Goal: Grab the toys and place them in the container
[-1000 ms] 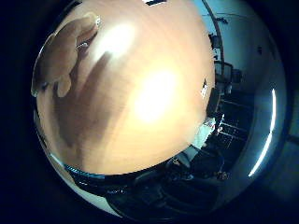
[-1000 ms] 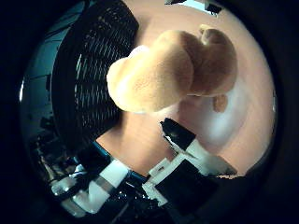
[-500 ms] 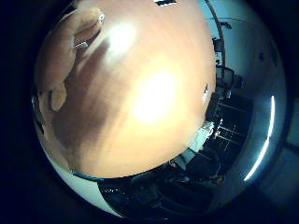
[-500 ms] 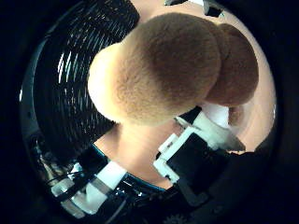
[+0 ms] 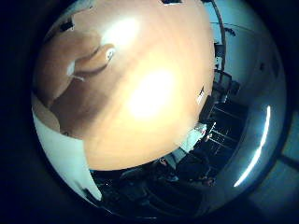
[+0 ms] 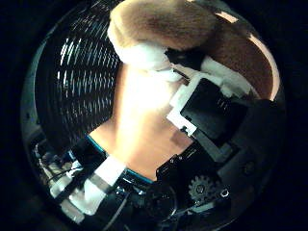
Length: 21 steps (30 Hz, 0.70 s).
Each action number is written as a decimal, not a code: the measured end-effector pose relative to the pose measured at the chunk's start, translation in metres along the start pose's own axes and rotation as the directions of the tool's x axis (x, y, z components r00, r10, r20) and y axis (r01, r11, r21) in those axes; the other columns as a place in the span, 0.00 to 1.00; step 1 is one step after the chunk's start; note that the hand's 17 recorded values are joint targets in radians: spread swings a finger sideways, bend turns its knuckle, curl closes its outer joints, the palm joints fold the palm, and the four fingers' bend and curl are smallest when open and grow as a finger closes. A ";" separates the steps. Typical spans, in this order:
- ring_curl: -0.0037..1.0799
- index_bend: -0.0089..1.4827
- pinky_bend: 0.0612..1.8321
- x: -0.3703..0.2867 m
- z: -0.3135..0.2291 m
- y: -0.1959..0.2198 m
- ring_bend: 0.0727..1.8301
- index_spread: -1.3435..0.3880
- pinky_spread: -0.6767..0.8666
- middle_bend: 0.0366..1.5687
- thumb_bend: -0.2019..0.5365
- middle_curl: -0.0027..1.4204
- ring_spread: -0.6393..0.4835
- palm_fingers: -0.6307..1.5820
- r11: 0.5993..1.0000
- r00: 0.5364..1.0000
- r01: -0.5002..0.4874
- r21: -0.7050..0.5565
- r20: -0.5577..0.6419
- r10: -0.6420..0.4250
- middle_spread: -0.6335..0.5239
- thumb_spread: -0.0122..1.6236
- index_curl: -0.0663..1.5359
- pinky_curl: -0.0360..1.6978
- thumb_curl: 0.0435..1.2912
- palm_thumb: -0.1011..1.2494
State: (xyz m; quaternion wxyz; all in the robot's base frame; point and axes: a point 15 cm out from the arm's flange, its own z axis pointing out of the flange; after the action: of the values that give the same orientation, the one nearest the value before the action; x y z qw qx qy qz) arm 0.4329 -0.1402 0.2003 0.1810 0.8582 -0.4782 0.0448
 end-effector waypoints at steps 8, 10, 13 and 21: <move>0.61 0.65 0.60 0.026 -0.068 0.075 0.69 0.59 0.21 0.78 0.26 0.55 0.35 0.78 0.994 0.995 -0.097 -0.052 0.005 0.097 0.39 0.51 0.55 0.41 0.45 0.83; 0.63 0.66 0.61 0.028 -0.086 0.095 0.70 0.60 0.22 0.79 0.25 0.57 0.35 0.77 0.990 0.992 -0.124 -0.061 0.006 0.125 0.39 0.50 0.56 0.42 0.48 0.83; 0.65 0.67 0.61 0.032 -0.123 0.122 0.71 0.60 0.23 0.79 0.25 0.59 0.35 0.76 0.985 0.987 -0.162 -0.051 -0.007 0.162 0.38 0.49 0.58 0.44 0.51 0.82; 0.67 0.67 0.60 0.016 -0.211 0.140 0.71 0.60 0.24 0.78 0.25 0.64 0.35 0.75 0.983 0.982 -0.177 0.047 -0.062 0.180 0.37 0.49 0.61 0.48 0.57 0.81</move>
State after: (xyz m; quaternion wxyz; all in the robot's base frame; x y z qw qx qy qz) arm 0.3445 -0.1453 0.4380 0.1742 0.8135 -0.5459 0.0989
